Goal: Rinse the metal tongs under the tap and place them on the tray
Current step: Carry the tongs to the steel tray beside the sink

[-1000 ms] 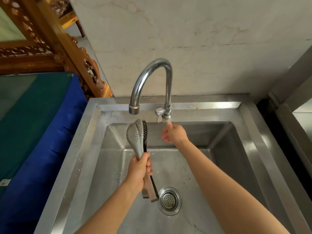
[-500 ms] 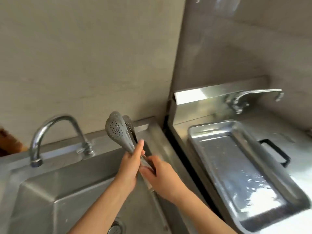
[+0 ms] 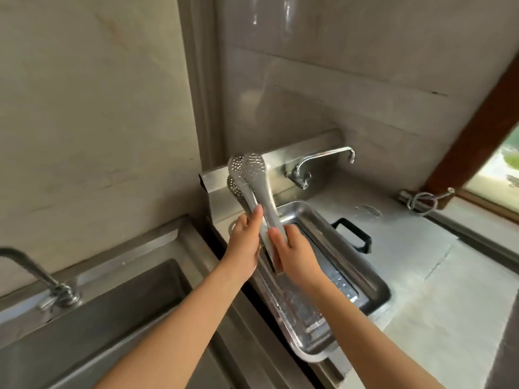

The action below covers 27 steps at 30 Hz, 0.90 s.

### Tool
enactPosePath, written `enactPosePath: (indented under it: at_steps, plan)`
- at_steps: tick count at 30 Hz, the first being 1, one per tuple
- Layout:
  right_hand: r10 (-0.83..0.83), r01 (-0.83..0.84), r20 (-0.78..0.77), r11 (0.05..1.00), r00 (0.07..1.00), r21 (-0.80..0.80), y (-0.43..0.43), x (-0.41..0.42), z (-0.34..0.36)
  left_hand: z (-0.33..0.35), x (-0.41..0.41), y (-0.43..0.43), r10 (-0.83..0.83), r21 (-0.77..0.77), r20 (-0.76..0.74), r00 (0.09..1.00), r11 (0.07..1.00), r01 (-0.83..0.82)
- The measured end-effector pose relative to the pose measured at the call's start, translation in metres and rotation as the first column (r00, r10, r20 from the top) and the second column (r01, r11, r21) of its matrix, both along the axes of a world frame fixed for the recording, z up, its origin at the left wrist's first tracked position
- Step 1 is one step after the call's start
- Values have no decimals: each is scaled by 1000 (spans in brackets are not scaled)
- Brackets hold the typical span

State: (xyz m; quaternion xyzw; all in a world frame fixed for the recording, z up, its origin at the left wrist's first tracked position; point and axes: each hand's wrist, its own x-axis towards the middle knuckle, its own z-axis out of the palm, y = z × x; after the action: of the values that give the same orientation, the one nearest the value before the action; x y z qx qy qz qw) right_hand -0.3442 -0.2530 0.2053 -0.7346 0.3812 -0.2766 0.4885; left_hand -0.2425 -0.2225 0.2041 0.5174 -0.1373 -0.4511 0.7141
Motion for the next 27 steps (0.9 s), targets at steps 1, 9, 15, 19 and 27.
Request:
enactPosePath:
  at_steps: [1,9,15,19,27]
  plan:
    - [-39,39,14,999,999,11,-7,-7,-2,-1,-5,-4,15,39,19,1000,999,-16]
    - [-245,128,-414,948,877,-290,-53,-69,-54,-29,-32,-24,15,399,269,963,908,-126]
    - [-252,123,-537,956,805,-266,-62,-85,-90,-66,-69,-52,-136,657,270,953,750,-79]
    - [-256,97,-582,952,772,-289,-75,-89,-100,-81,-82,-59,-122,747,332,935,639,-182]
    - [-290,38,-607,919,740,-393,-84,-85,-122,-98,-91,-67,-321,869,397,860,434,-240]
